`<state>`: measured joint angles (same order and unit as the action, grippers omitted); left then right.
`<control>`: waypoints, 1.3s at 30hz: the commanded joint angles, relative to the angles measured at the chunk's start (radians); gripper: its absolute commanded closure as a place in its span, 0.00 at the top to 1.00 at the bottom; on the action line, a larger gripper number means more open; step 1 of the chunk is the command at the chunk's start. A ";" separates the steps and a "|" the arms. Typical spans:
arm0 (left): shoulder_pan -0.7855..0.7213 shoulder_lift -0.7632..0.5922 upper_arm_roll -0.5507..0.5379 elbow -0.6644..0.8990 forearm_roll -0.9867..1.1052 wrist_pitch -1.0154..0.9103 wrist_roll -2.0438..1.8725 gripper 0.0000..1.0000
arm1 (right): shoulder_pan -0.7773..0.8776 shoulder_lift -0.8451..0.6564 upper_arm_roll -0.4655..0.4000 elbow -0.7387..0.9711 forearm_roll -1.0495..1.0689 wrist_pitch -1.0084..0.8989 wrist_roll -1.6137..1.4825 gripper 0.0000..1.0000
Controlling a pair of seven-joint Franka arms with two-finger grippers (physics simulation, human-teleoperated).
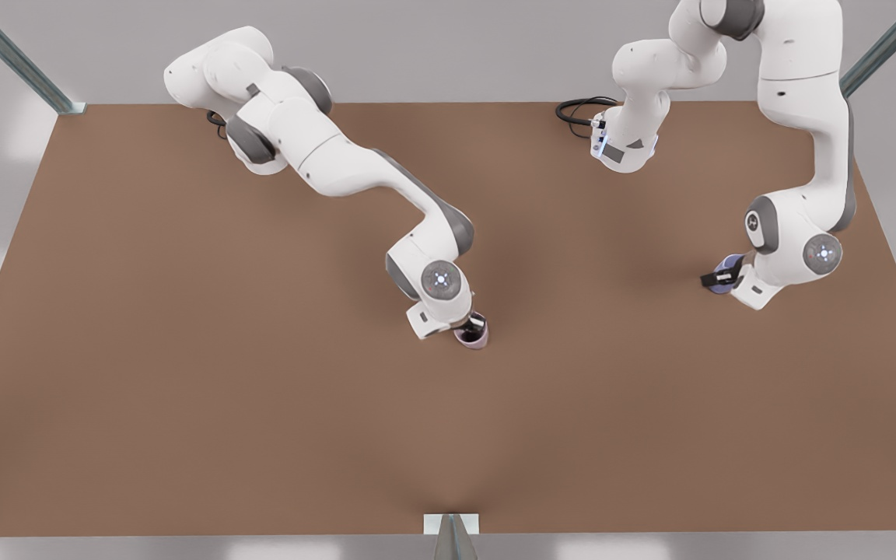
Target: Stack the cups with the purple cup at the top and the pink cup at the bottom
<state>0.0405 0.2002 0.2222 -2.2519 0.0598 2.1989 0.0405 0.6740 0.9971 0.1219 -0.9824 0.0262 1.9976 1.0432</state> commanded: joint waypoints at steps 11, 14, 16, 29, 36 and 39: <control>-0.004 0.025 0.005 -0.032 0.002 0.082 0.044 1.00 | 0.003 -0.008 0.001 0.004 0.012 -0.005 0.067 0.39; -0.004 0.025 0.012 -0.034 -0.003 0.085 0.044 0.55 | 0.003 -0.008 0.001 0.004 0.012 -0.005 0.067 0.39; -0.004 0.036 0.012 -0.032 -0.003 0.085 0.044 0.43 | 0.001 -0.038 -0.004 0.004 0.037 -0.033 0.067 0.39; -0.002 0.061 0.016 -0.029 -0.003 0.100 0.044 0.29 | -0.688 -0.833 -0.061 -0.562 -0.045 -0.362 -1.054 1.00; -0.002 0.050 0.019 -0.025 -0.003 0.091 0.041 0.21 | -0.720 -0.815 -0.097 -0.496 -0.094 -0.396 -1.129 1.00; -0.004 0.024 0.017 -0.002 0.000 0.065 0.033 0.21 | -0.746 -0.802 -0.125 -0.475 -0.072 -0.435 -1.238 1.00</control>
<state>0.0376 0.2308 0.2397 -2.2574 0.0635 2.2866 0.0661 -0.0666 0.1933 0.0010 -1.4589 -0.0527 1.6186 0.3969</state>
